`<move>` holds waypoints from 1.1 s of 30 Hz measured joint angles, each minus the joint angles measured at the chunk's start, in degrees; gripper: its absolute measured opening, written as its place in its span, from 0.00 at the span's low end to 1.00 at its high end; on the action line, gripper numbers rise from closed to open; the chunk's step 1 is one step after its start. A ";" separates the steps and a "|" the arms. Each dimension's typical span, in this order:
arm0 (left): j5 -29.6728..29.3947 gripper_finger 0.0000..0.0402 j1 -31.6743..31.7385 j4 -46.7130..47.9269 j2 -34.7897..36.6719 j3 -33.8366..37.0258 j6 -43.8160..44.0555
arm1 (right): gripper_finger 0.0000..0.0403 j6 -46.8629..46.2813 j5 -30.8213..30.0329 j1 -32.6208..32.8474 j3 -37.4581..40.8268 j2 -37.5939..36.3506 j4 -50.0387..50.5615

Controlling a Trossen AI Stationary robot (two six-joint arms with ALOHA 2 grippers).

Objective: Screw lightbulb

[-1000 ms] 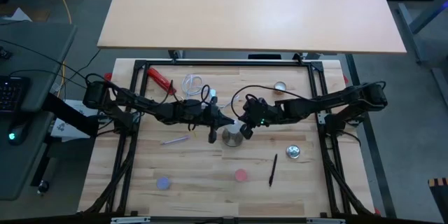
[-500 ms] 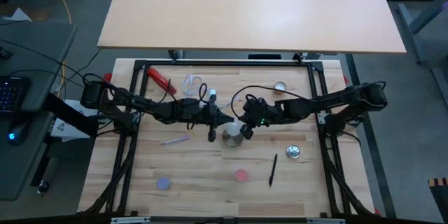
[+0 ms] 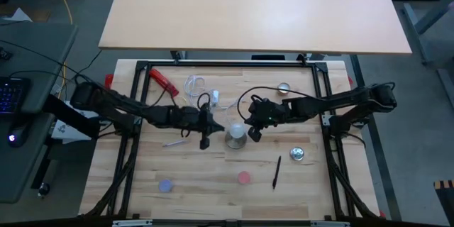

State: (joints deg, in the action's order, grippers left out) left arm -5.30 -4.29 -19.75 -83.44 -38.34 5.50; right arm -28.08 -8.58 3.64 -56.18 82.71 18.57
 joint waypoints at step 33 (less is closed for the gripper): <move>-2.77 0.00 -8.35 -16.41 -8.94 -0.96 -2.12 | 0.00 4.80 1.74 -1.08 0.02 0.66 -3.62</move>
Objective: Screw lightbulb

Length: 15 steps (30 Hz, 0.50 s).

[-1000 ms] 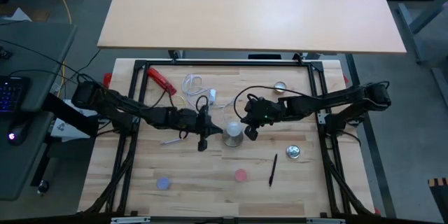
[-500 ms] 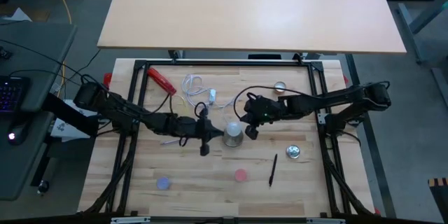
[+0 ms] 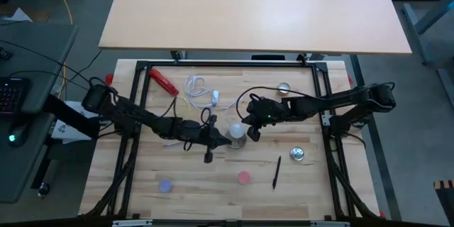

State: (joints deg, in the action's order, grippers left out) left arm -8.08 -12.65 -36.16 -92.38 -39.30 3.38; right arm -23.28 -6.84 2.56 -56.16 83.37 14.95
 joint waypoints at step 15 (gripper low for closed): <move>-0.07 0.00 0.79 2.89 -6.75 -7.21 0.00 | 0.00 4.28 -0.01 -0.34 0.00 0.93 -1.77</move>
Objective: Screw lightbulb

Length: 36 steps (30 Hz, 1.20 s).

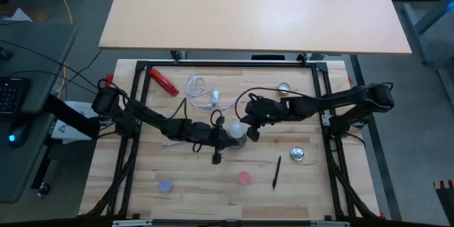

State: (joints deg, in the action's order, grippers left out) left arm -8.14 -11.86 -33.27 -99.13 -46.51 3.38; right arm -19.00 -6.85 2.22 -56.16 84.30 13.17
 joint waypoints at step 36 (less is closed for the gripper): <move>-2.94 0.00 2.39 3.53 0.02 0.01 -0.66 | 0.00 0.97 1.63 -0.78 0.04 2.79 -3.53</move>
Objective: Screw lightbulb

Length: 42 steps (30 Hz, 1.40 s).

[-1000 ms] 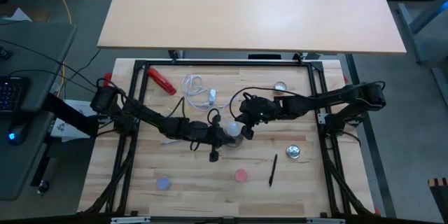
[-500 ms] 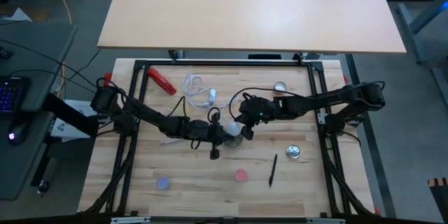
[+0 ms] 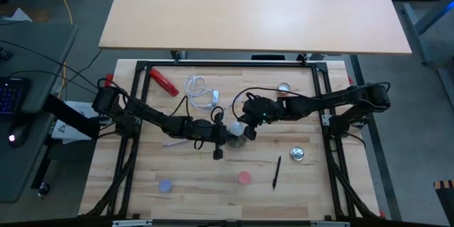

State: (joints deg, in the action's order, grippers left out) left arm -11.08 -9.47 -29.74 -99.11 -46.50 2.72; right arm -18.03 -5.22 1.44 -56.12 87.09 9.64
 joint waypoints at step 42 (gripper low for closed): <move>0.05 0.00 1.46 1.13 0.07 0.00 -5.38 | 0.00 -7.03 -0.79 1.91 -0.04 -0.07 4.73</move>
State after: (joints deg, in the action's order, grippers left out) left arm -11.03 -8.01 -28.61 -99.04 -46.50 -2.66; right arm -25.06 -6.01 3.36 -56.16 87.02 14.37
